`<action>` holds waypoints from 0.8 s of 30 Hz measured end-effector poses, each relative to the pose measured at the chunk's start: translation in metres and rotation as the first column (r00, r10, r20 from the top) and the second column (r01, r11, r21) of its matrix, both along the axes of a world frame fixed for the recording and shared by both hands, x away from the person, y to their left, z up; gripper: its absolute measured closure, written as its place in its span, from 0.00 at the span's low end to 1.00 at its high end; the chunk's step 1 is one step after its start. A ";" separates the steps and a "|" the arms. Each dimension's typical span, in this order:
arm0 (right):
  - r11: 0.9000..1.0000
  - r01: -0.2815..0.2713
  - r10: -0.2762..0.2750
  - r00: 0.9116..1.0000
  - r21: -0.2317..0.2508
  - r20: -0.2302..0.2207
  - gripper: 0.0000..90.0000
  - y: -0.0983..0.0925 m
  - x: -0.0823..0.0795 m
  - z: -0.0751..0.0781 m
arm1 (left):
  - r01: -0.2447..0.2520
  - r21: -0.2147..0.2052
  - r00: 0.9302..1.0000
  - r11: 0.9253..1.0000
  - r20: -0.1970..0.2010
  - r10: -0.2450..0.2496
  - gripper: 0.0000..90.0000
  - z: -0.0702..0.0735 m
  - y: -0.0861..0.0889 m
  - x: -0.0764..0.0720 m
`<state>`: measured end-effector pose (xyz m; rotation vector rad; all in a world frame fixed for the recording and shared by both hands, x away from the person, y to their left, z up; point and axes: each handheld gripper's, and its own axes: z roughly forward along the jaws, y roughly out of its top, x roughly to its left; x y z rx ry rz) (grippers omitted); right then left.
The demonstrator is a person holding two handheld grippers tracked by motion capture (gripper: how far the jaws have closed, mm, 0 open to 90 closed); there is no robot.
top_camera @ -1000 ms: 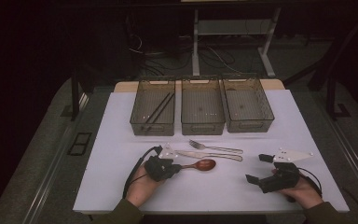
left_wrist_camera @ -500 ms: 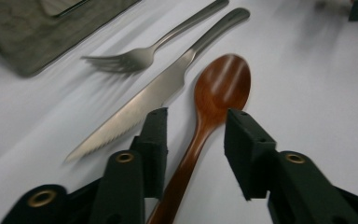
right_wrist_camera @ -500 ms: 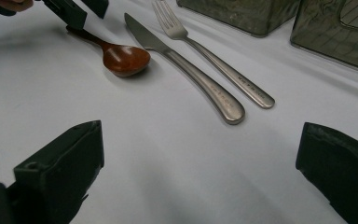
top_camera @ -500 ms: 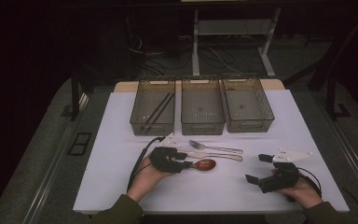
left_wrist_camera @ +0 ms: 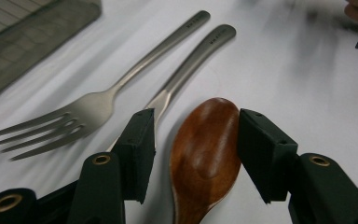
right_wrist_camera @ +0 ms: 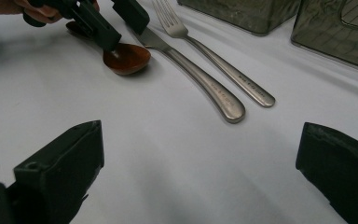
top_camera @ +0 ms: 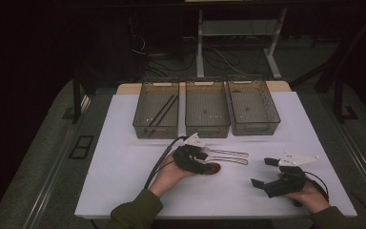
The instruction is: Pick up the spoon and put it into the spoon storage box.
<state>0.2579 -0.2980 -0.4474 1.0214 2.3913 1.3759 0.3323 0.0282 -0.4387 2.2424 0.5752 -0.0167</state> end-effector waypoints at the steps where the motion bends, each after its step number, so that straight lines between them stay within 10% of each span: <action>1: 1.000 -0.001 0.001 1.000 0.000 0.000 0.00 0.000 0.000 0.000 | -0.005 0.001 1.000 1.000 0.005 0.005 0.51 -0.001 -0.002 -0.001; 24: 1.000 -0.002 0.002 1.000 -0.001 0.000 0.00 0.000 -0.001 0.000 | 0.042 0.098 0.998 0.994 0.048 -0.047 0.52 -0.006 -0.007 -0.010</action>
